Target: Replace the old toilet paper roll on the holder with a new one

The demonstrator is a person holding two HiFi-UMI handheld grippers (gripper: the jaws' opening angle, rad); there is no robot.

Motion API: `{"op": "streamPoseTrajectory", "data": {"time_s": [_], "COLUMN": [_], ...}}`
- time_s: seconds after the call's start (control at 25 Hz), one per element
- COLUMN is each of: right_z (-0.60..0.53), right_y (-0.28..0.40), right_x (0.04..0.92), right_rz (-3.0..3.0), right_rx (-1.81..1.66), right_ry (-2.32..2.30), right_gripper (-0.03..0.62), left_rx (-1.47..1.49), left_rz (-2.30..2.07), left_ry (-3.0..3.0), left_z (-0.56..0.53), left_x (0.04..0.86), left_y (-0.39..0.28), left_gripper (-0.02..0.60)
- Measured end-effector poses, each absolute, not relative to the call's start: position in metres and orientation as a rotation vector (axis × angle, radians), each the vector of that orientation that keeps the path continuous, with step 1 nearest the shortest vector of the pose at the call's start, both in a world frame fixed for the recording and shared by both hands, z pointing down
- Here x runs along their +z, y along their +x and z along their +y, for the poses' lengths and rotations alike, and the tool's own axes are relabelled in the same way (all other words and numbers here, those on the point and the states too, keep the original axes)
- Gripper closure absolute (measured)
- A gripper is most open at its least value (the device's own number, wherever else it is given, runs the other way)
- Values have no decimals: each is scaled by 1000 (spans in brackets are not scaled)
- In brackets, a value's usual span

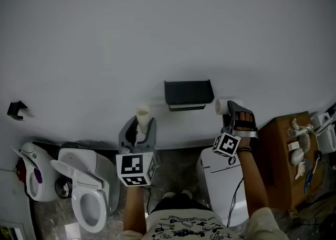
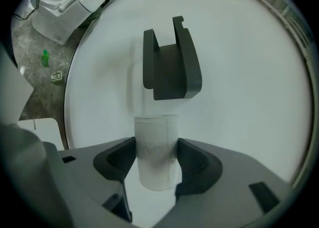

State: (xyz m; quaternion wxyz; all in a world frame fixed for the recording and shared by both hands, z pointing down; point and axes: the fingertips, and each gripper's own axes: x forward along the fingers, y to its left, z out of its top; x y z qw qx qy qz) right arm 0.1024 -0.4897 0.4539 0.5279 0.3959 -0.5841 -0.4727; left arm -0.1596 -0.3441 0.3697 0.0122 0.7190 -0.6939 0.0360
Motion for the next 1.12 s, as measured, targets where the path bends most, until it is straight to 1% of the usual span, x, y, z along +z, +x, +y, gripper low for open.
{"op": "streamPoseTrajectory", "data": {"time_s": [1.12], "right_z": [-464], "right_y": [-3], "right_x": [472], "right_rz": [-1509], "right_rx": [-1210], "right_ry": [853], "right_gripper": [326], "left_rx": [95], "left_rz": [-2309], "left_ry": [2065], "left_z": [-294], "left_x": [368], "left_y": [-220], "left_gripper": [393]}}
